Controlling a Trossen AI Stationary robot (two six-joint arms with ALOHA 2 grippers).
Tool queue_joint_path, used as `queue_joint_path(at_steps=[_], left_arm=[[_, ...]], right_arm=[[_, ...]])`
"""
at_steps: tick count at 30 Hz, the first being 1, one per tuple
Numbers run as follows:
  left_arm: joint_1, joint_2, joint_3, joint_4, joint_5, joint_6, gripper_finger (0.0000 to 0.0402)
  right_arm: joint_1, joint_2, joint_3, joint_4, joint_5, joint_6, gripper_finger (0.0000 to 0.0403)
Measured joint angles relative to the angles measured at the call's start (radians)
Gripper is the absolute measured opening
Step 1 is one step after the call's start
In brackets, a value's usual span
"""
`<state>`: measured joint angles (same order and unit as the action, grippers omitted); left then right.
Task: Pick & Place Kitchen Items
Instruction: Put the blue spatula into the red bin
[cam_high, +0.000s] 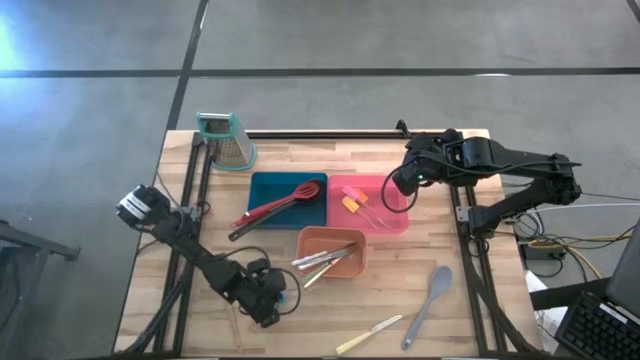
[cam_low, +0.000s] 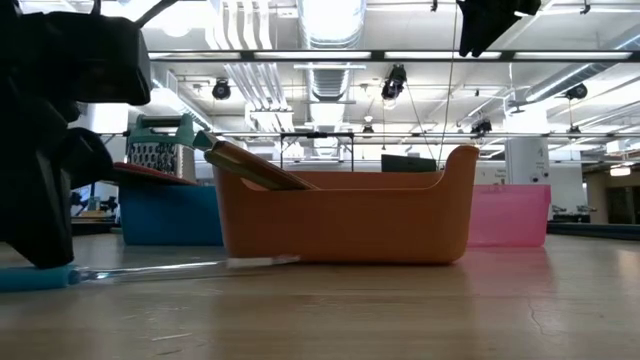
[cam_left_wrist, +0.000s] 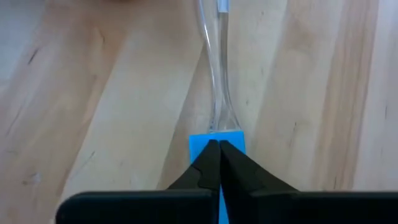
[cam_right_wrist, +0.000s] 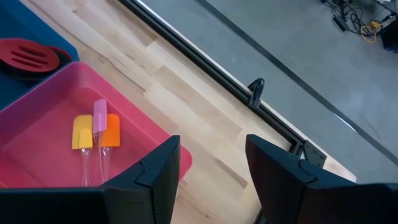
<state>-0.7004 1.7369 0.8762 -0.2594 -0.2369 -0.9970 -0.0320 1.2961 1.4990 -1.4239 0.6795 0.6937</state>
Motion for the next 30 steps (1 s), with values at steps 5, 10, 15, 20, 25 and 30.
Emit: queue_joint_path(at_steps=[5,10,15,20,25,30], left_arm=[[-0.002,-0.02,0.0,-0.011,-0.005,0.005,0.0008],[-0.001,-0.039,0.001,-0.014,-0.012,-0.079,0.0042],[-0.001,-0.078,0.018,-0.062,0.002,-0.167,0.0111],[-0.001,-0.118,0.053,-0.064,0.034,-0.211,0.0178],[-0.001,-0.133,0.084,-0.069,0.034,-0.289,0.0197],[-0.006,-0.12,0.083,-0.097,0.035,-0.302,0.0187]], right_arm=[[0.0,0.0,0.0,0.007,0.0,0.001,0.0174],[0.0,0.0,0.0,0.009,0.0,0.001,0.0179],[0.0,0.0,0.0,0.013,0.0,0.001,0.018],[0.0,0.0,-0.002,0.027,0.001,-0.004,0.0174],[0.0,0.0,-0.002,0.028,0.001,-0.005,0.0171],[0.001,0.0,-0.008,0.028,0.001,-0.006,0.0171]])
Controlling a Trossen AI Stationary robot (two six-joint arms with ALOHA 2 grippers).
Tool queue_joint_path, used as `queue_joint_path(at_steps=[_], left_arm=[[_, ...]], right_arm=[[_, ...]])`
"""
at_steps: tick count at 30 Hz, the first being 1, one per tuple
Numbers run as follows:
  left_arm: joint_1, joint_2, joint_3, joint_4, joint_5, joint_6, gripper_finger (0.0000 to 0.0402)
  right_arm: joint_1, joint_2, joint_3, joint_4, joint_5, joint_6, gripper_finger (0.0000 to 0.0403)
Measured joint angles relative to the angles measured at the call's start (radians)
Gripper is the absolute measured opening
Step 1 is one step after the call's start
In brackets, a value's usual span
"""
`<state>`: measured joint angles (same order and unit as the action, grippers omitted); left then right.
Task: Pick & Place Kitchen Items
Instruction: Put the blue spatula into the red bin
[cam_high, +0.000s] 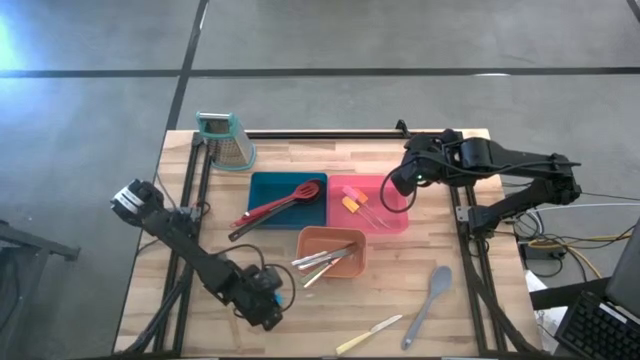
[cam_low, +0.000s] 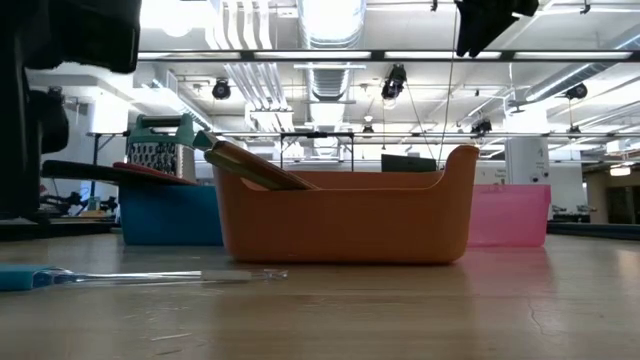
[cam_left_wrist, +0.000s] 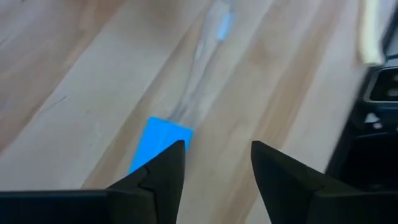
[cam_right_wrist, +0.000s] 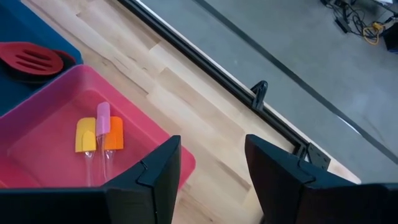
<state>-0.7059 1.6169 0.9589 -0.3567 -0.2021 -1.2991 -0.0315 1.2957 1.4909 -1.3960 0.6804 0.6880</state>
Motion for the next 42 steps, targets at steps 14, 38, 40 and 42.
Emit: queue_joint_path(at_steps=[14,38,40,42], left_arm=[[-0.002,0.0,-0.061,-0.006,0.005,-0.106,0.0184],[-0.003,-0.001,-0.261,0.286,0.026,-0.051,0.0181],[-0.003,0.009,-0.262,0.286,0.025,-0.049,0.0181],[-0.002,0.028,-0.263,0.288,0.026,-0.058,0.0181]], right_arm=[[0.0,0.0,-0.029,-0.004,-0.035,-0.008,0.0169],[0.0,0.0,-0.027,-0.001,-0.035,-0.011,0.0173],[0.0,0.0,-0.027,0.003,-0.035,-0.011,0.0171],[-0.002,0.0,-0.027,0.009,-0.035,-0.01,0.017]])
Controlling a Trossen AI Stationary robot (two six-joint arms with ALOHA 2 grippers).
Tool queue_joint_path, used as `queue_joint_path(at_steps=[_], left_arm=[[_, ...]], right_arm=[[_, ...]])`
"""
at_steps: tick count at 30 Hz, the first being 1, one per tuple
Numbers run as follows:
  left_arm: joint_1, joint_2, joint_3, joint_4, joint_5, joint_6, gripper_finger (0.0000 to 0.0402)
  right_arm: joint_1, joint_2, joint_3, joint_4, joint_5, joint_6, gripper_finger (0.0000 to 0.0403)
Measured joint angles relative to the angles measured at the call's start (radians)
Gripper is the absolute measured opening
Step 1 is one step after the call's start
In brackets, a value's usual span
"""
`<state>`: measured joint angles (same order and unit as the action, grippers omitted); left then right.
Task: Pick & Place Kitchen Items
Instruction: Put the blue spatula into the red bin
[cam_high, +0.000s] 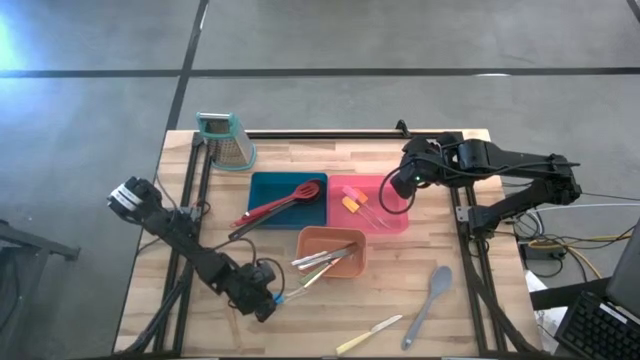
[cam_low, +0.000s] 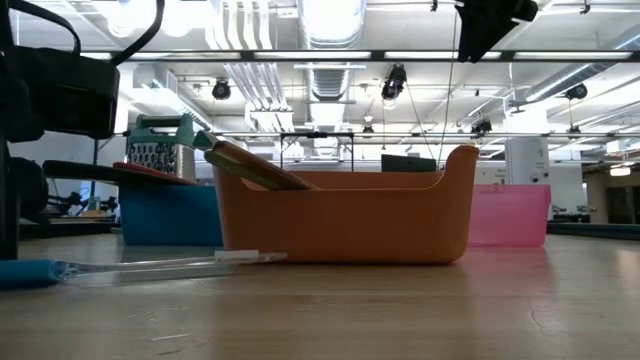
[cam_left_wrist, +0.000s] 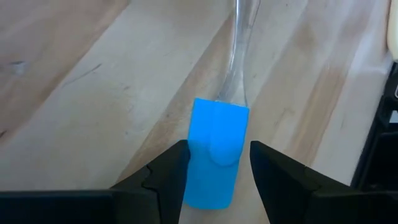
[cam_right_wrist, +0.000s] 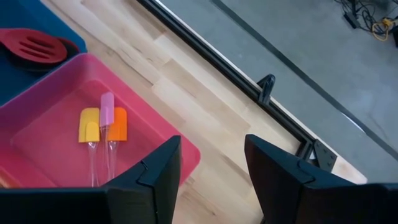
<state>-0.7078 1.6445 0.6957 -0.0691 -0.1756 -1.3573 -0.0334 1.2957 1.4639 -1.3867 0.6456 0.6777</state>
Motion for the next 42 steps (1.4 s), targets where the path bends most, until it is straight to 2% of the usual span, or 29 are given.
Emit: queue_joint_path(at_steps=[8,16,24,29,35,42], left_arm=[[0.002,0.072,0.008,0.111,0.031,0.017,0.0187],[0.008,0.131,0.047,0.127,0.035,-0.006,0.0244],[0.008,0.027,0.05,0.113,0.032,-0.059,0.0248],[0.008,-0.043,0.091,-0.036,0.037,-0.123,0.0248],[0.008,-0.071,0.247,-0.265,0.03,-0.124,0.0247],[0.032,-0.001,0.377,-0.339,-0.102,-0.123,0.0247]], right_arm=[[-0.001,0.0,0.0,0.009,0.0,0.003,0.0174],[-0.015,0.0,0.0,0.017,0.0,0.003,0.0171],[-0.016,0.0,0.0,0.017,0.0,0.001,0.0177],[-0.015,0.0,0.0,0.021,0.0,0.0,0.0178],[-0.016,0.0,0.0,0.035,0.0,-0.007,0.018],[-0.016,0.0,-0.001,0.037,0.0,-0.029,0.018]])
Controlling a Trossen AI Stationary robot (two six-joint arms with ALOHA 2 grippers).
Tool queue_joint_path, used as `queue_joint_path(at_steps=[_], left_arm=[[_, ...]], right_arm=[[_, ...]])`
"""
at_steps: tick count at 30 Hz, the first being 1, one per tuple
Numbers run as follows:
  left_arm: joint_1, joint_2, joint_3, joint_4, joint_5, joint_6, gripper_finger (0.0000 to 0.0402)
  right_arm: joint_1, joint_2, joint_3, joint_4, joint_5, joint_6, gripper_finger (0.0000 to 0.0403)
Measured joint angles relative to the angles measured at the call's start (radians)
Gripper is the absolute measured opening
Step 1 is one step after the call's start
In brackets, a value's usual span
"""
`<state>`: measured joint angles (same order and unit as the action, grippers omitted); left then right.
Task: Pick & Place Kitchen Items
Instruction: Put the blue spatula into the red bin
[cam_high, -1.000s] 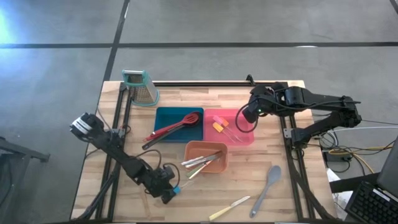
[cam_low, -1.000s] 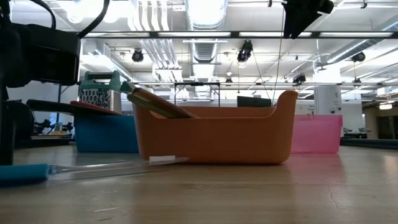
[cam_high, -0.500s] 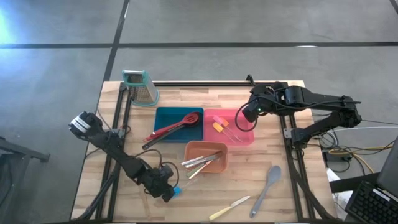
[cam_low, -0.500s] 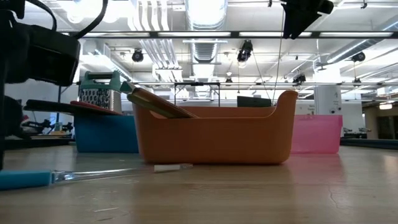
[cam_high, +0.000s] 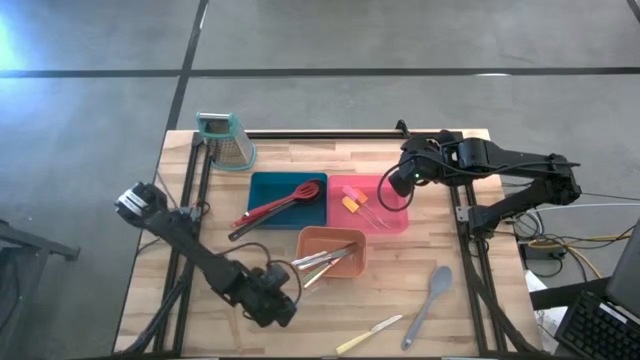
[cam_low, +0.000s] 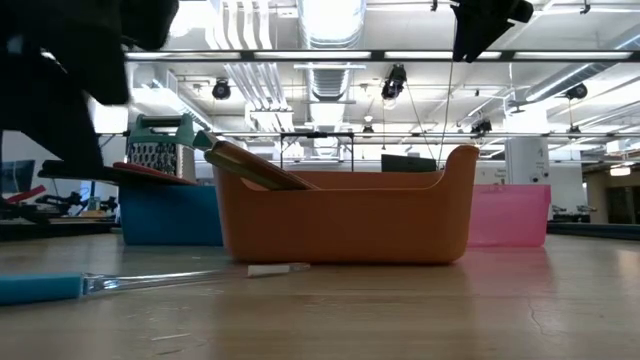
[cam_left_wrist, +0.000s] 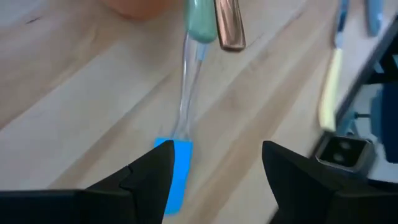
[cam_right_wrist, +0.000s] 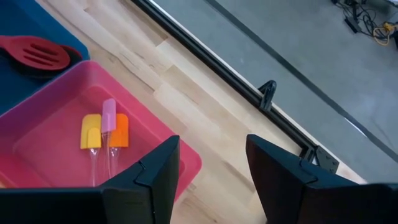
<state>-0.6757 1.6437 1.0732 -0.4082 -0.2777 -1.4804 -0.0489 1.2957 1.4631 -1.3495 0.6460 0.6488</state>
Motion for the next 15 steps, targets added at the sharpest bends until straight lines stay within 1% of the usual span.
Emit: queue_joint_path(at_steps=[2,6,11,15], left_arm=[[0.009,0.037,0.023,-0.001,0.004,0.015,0.0247],[0.018,0.109,0.062,0.005,0.044,0.018,0.0247],[0.022,0.156,0.117,-0.003,0.067,-0.028,0.0247],[0.022,0.177,0.171,-0.1,0.088,-0.071,0.0247]], right_arm=[[0.0,0.0,0.0,0.0,0.0,-0.006,0.0178],[0.0,0.0,0.0,-0.001,0.0,-0.018,0.0176],[0.0,0.0,-0.001,-0.002,0.0,-0.029,0.0181],[-0.002,0.0,-0.001,-0.001,0.0,-0.059,0.0183]])
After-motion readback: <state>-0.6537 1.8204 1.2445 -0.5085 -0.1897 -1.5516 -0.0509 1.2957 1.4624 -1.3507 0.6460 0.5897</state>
